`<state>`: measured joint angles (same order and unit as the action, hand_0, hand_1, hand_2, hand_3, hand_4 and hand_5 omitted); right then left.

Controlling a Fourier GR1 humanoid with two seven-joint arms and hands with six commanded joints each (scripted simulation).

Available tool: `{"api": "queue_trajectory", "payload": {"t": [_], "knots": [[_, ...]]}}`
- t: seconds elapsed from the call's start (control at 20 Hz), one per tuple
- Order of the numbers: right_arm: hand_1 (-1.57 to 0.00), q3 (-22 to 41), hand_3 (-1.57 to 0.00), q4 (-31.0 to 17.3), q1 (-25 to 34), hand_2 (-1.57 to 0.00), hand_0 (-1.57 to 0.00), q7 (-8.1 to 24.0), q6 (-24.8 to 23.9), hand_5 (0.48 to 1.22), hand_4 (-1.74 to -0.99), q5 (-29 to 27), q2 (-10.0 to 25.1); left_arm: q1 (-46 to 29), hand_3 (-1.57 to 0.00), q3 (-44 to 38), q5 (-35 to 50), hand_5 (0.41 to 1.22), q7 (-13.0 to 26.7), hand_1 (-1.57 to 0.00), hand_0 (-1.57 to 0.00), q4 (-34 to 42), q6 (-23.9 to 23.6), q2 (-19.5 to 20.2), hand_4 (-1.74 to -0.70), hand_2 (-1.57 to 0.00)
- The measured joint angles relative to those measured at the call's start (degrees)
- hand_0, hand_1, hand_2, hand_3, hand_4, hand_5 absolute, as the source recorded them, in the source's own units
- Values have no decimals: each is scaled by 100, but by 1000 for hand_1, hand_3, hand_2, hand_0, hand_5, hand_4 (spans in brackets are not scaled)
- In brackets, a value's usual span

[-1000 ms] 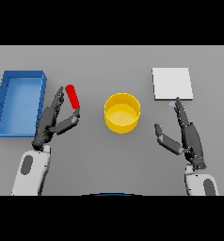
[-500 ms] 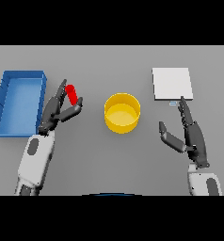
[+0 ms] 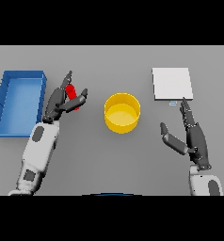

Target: Pick up the red beaker and tilt it to pour out 1 green nut into yellow bowl. Pick up the yellow bowl and place it on the metallic measuring scale.

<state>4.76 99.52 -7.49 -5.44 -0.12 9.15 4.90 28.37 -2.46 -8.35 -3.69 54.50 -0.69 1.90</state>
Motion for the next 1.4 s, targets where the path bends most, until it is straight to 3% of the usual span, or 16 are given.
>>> {"api": "queue_trajectory", "payload": {"t": [0.1, 0.15, 0.2, 0.25, 0.35, 0.55, 0.6, 0.75, 1.05, 1.2, 1.25, 1.35, 1.4], "knots": [[1, 29, 1, -9, -38, 1, 1, -7, 33, 683, -1295, 6, -3, 87, -3, -49, 32, 752, -190, 1, 1, -109, -9, -22, -1389, -30], [1, 13, 1, -50, 47, 1, 1, 45, -21, 684, -1291, 42, -13, 117, -75, -66, 37, 770, -246, -84, -81, -152, -52, -62, -1416, -122], [1, 2, 1, -44, -1, 1, 1, -11, 4, 684, -1289, 35, 24, 131, -220, -97, 69, 795, -270, -276, -253, -195, -88, -117, -1444, -307], [1, -12, 1, -27, 41, 1, 1, 1, 17, 685, -1286, 15, 44, 179, -490, -147, 97, 881, -217, -483, -458, -295, -166, -188, -1443, -501], [1, -60, 1, -66, 140, 1, 1, 84, -20, 683, -1283, -1, 52, 331, -879, -230, 44, 1003, -249, -875, -859, -475, -405, -215, -1439, -886], [1, 70, 1, -46, 20, 1, 1, -32, 19, 682, -1293, 44, -53, 463, -1288, -232, -170, 1132, -677, -1286, -1279, -740, -605, -292, -1447, -1290], [1, 52, 1, -80, 26, 1, 1, -34, 38, 681, -1296, 28, -31, 490, -1344, -257, -182, 1132, -536, -1343, -1338, -723, -610, -282, -1506, -1347], [1, 93, 1, -156, 122, 1, 1, -87, 28, 679, -1288, 77, -69, 460, -1455, -261, -96, 1117, -841, -1454, -1452, -699, -712, -347, -1621, -1456], [1, 51, 1, -178, 106, 1, 1, -181, 30, 672, -1255, 119, 30, 474, -1541, -47, 0, 1097, -762, -1540, -1540, -141, -848, -175, -1709, -1541], [1, 135, 1, -187, 130, 1, 1, -138, -50, 679, -1249, 278, -25, 538, -1555, 305, -259, 1107, -413, -1555, -1555, 286, -901, -19, -1725, -1556], [1, 182, 1, -121, 51, 1, 1, -235, -61, 685, -1247, 330, -38, 623, -1559, 473, -413, 1113, -167, -1558, -1558, 397, -827, 119, -1728, -1559], [1, 149, 1, -162, 225, 1, 1, 34, -155, 691, -1243, 423, -18, 752, -1563, 977, -851, 1121, 136, -1563, -1563, 547, -574, 389, -1733, -1563], [1, 171, 1, -119, 160, 1, 1, -46, -147, 694, -1243, 447, -5, 734, -1563, 1181, -1017, 1119, 247, -1563, -1563, 648, -491, 481, -1733, -1563]]}}
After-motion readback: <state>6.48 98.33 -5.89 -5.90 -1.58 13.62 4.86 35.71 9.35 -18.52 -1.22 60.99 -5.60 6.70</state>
